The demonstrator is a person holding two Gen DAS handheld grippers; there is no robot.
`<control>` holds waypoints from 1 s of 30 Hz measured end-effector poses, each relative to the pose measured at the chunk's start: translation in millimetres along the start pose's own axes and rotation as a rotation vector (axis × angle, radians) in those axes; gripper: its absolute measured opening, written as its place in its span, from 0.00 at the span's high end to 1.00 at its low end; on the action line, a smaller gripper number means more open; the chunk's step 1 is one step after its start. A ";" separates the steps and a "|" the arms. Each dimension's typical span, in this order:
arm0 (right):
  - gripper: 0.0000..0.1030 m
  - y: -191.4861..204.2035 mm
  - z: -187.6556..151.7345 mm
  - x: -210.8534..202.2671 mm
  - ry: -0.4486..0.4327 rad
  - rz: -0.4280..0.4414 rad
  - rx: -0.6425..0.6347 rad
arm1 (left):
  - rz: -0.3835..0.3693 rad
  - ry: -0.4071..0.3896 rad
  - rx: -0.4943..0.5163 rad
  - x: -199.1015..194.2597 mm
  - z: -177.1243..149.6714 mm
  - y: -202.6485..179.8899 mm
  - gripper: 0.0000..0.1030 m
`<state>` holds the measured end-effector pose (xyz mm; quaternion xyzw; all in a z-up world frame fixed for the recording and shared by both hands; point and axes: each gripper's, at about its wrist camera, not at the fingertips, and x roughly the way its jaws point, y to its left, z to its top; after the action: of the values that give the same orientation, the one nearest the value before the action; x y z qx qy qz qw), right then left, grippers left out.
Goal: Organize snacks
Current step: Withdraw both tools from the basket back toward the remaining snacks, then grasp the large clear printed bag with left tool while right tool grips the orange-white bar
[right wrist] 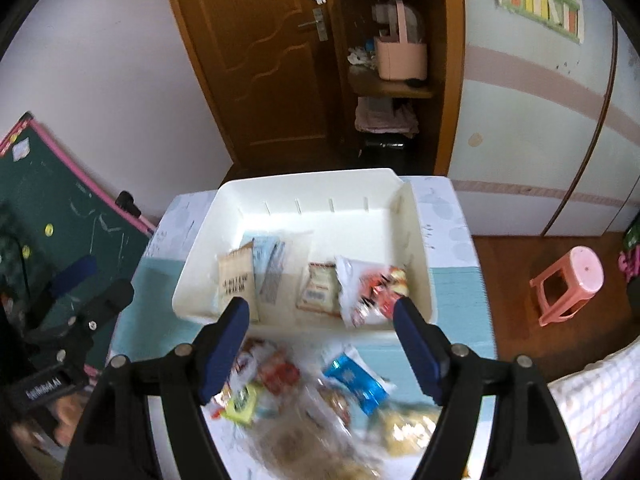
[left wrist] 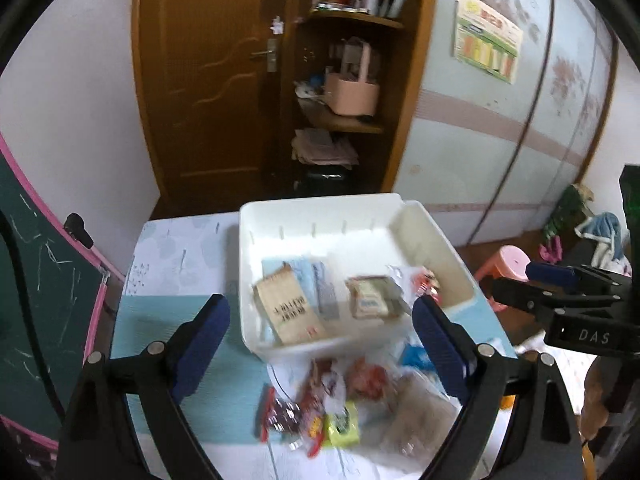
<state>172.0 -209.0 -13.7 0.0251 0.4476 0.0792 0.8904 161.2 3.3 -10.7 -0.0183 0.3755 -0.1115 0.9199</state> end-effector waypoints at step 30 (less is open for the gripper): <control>0.27 -124.0 -184.3 40.0 0.173 -0.169 0.186 | -0.165 0.375 0.170 108.4 -151.7 -113.1 0.11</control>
<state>62.5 -329.6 -169.9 0.0627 0.5288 -0.0360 0.8457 109.2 -123.0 -180.7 0.0495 0.5265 -0.2192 0.8199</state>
